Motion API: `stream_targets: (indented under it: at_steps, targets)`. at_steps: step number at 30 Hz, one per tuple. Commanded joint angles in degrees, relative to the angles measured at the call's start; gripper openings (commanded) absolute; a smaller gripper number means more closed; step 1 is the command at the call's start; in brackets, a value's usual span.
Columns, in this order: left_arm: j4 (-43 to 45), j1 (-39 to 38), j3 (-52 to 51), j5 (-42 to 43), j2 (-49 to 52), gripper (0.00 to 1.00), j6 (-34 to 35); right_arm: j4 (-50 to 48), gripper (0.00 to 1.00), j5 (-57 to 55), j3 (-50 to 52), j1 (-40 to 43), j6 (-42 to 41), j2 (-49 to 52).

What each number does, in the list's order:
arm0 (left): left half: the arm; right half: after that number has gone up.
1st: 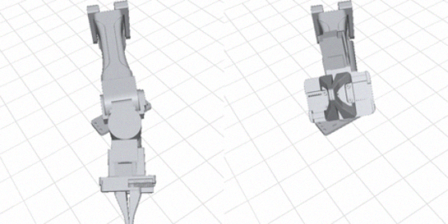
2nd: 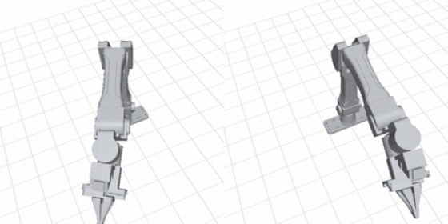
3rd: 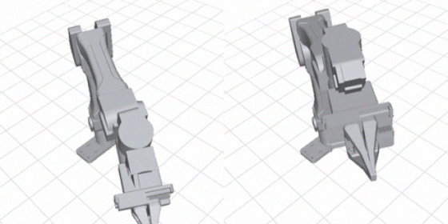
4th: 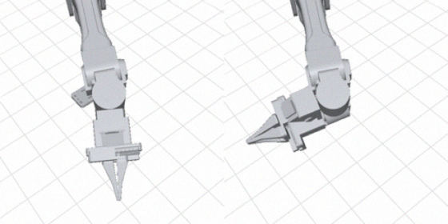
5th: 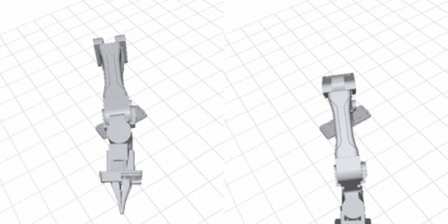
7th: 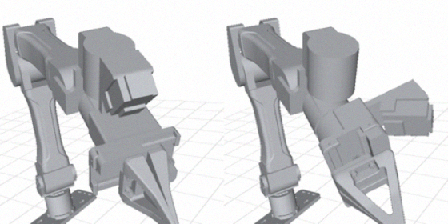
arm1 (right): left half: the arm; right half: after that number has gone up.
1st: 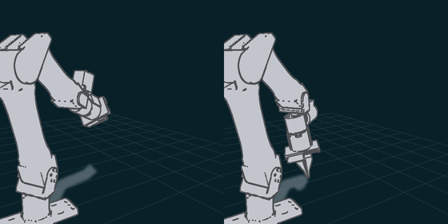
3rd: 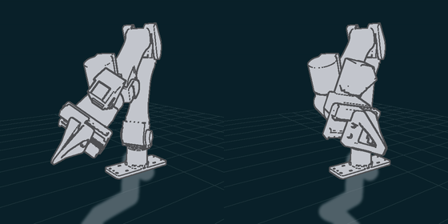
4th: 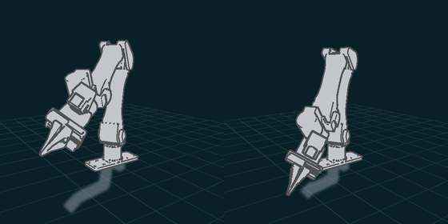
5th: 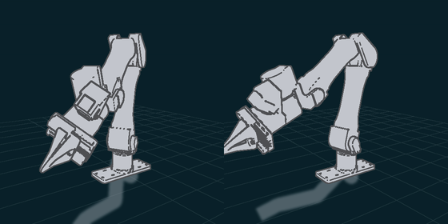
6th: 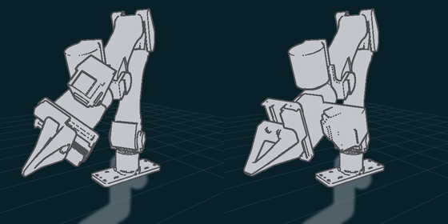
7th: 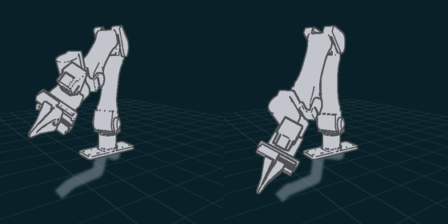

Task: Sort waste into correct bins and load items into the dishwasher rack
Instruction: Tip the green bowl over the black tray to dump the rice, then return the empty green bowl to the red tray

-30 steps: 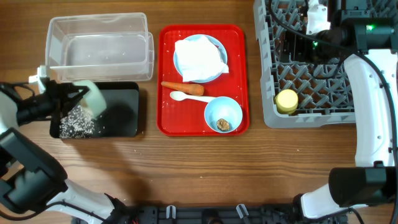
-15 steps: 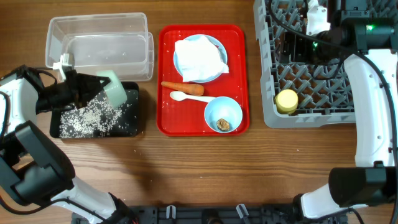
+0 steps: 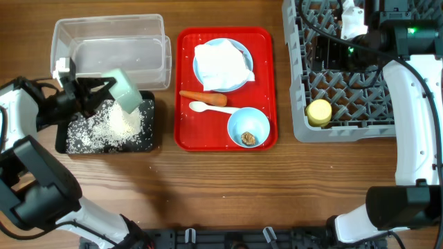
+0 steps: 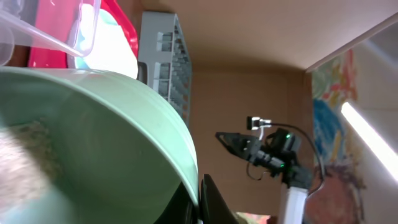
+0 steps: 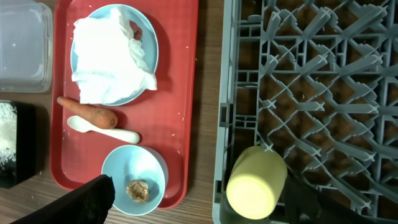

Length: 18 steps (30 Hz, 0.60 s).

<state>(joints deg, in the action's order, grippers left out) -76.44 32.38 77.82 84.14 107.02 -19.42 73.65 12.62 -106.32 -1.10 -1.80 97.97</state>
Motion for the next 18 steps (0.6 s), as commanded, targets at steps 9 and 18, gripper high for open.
stream_targets:
  at_steps: [9,18]
  targets:
    - [-11.74,4.85,-0.35,6.21,-1.38,0.04,-1.44,0.11,0.90,-1.05,0.37,-0.17,0.74,0.07]
    - [-9.70,-5.11,0.59,4.83,-5.40,0.04,-13.31,-0.87,0.90,-0.98,0.37,-0.17,0.24,0.07]
